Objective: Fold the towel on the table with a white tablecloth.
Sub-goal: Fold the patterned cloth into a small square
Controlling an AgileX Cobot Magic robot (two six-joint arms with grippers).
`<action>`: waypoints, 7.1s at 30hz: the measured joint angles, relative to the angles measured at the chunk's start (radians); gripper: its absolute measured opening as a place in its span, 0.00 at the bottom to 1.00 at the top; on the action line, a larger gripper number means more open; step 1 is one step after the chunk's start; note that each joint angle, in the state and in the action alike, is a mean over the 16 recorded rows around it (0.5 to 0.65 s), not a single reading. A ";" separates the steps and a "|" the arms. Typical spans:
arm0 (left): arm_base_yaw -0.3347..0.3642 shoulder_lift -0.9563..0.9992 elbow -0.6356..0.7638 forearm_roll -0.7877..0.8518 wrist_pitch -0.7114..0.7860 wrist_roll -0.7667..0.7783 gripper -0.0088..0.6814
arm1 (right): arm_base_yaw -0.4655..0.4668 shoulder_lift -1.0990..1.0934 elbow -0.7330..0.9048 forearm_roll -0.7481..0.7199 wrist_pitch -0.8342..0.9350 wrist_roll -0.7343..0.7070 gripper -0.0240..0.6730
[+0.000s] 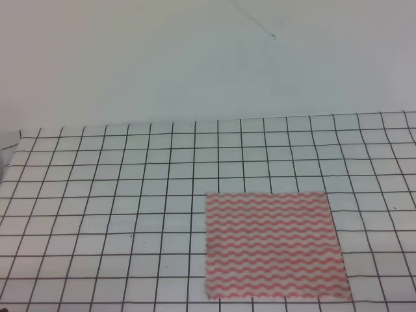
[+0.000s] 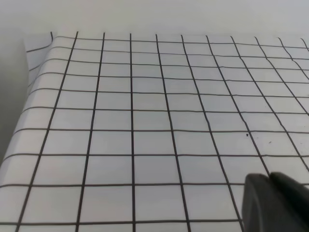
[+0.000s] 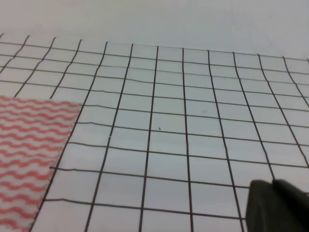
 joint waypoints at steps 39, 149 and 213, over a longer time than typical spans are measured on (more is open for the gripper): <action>0.000 0.003 -0.008 -0.039 -0.001 -0.003 0.01 | 0.000 0.000 0.000 0.052 -0.015 0.000 0.03; -0.479 1.393 -0.590 -1.054 -0.047 0.430 0.11 | 0.084 0.615 -0.430 1.024 0.255 -0.812 0.03; -0.479 1.708 -0.728 -1.203 -0.020 0.574 0.27 | 0.093 0.615 -0.430 1.019 0.260 -0.826 0.03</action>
